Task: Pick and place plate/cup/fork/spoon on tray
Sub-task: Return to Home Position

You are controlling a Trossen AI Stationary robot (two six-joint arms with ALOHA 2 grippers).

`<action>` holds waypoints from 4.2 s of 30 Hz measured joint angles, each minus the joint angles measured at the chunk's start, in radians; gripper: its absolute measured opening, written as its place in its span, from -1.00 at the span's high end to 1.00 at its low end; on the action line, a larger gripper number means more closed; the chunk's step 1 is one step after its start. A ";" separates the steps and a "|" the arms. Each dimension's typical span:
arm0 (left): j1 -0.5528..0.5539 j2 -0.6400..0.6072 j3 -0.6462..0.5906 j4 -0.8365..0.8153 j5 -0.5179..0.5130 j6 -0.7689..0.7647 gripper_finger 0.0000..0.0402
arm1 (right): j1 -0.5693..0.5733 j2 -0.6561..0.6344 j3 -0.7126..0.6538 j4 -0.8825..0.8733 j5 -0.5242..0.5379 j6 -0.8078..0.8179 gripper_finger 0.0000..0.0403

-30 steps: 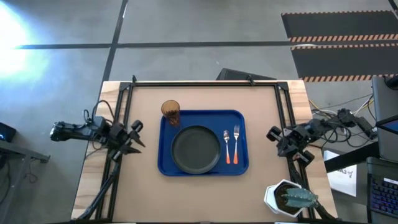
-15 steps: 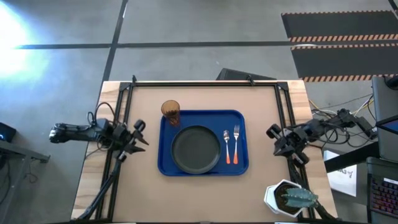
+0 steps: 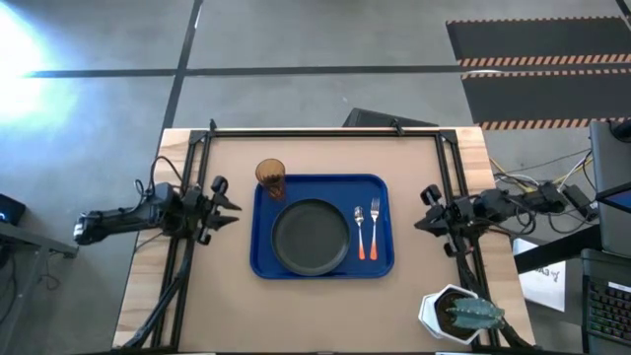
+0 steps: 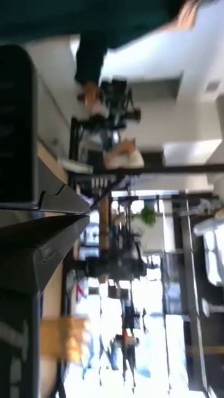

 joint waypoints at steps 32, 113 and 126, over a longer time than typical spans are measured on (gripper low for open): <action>0.179 0.002 -0.005 -0.102 0.083 -0.114 0.47 | -0.344 0.021 -0.007 -0.154 -0.008 0.171 0.95; 0.177 0.076 -0.006 -0.194 -0.105 0.020 0.47 | -0.344 0.147 -0.037 -0.207 0.079 0.118 0.95; 0.177 0.042 -0.006 -0.032 -0.104 0.098 0.47 | -0.344 0.153 -0.037 -0.198 0.081 0.141 0.95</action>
